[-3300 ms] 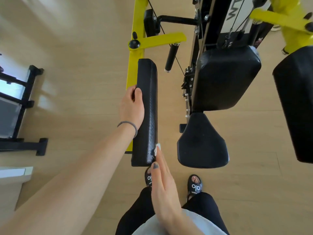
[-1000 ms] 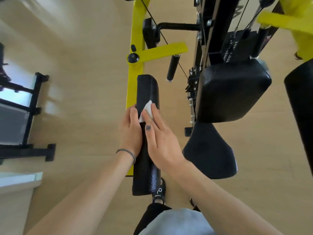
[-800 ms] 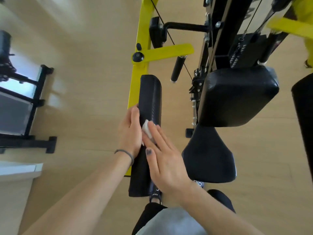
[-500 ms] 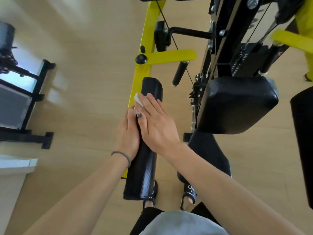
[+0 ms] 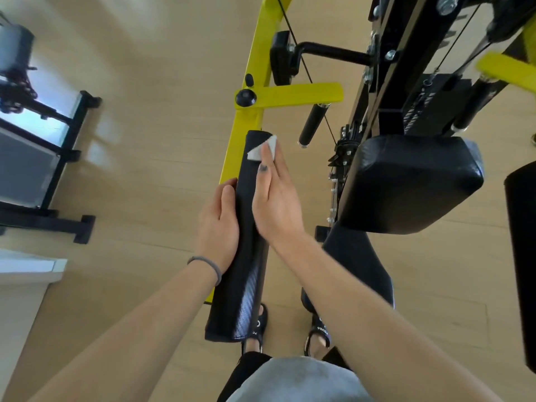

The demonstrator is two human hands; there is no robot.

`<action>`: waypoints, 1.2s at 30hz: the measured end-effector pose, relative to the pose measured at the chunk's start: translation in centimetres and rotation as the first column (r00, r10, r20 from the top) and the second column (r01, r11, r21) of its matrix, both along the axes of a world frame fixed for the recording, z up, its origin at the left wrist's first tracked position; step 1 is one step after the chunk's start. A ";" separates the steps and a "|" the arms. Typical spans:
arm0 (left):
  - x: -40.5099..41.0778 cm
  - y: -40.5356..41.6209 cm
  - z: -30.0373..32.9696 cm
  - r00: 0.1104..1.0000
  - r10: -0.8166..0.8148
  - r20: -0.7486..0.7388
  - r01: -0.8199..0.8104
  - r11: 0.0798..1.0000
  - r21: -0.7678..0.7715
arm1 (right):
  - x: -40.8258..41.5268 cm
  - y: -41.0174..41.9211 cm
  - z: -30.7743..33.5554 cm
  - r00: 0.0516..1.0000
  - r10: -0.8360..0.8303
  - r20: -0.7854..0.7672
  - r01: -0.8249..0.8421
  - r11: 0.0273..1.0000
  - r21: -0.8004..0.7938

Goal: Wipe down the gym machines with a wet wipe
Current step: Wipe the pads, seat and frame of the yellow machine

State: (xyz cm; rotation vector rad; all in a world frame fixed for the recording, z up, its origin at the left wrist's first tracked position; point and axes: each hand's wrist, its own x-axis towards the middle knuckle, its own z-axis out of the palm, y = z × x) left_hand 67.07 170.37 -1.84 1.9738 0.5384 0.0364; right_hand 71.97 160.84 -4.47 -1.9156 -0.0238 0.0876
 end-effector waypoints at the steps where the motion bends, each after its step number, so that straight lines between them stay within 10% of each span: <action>1: 0.0 0.0 -0.1 1.000 0.003 0.004 -0.003 1.000 0.001 | -2.1 0.1 -0.2 0.999 -0.006 -0.041 0.007 1.000 0.029; 5: 0.0 -0.1 -0.1 1.000 0.015 -0.015 -0.015 1.000 0.016 | -8.6 -0.2 -1.4 0.921 0.002 -0.389 0.088 0.973 0.213; 8: 0.0 -0.2 0.2 0.999 0.014 -0.031 -0.013 1.000 0.022 | -2.7 -1.2 -3.3 0.688 0.034 -0.725 0.347 0.862 0.370; 14: 0.0 -0.3 0.4 0.999 0.023 -0.032 -0.022 1.000 0.022 | 6.5 -1.9 -7.6 0.645 0.102 -0.757 0.469 0.729 0.499; 20: 0.0 -0.3 0.5 0.999 0.003 -0.041 -0.001 0.999 0.034 | -1.9 -0.8 -7.8 0.506 0.307 -0.806 0.474 0.682 0.557; 27: -0.1 -0.2 0.4 0.999 -0.001 -0.049 0.003 1.000 0.028 | 3.7 -0.9 -7.3 0.561 0.189 -0.806 0.560 0.631 0.537; 36: 0.0 -0.4 0.7 0.997 0.018 -0.072 -0.019 1.000 -0.007 | 9.3 -1.1 -2.5 0.795 0.019 -0.606 0.208 0.930 0.302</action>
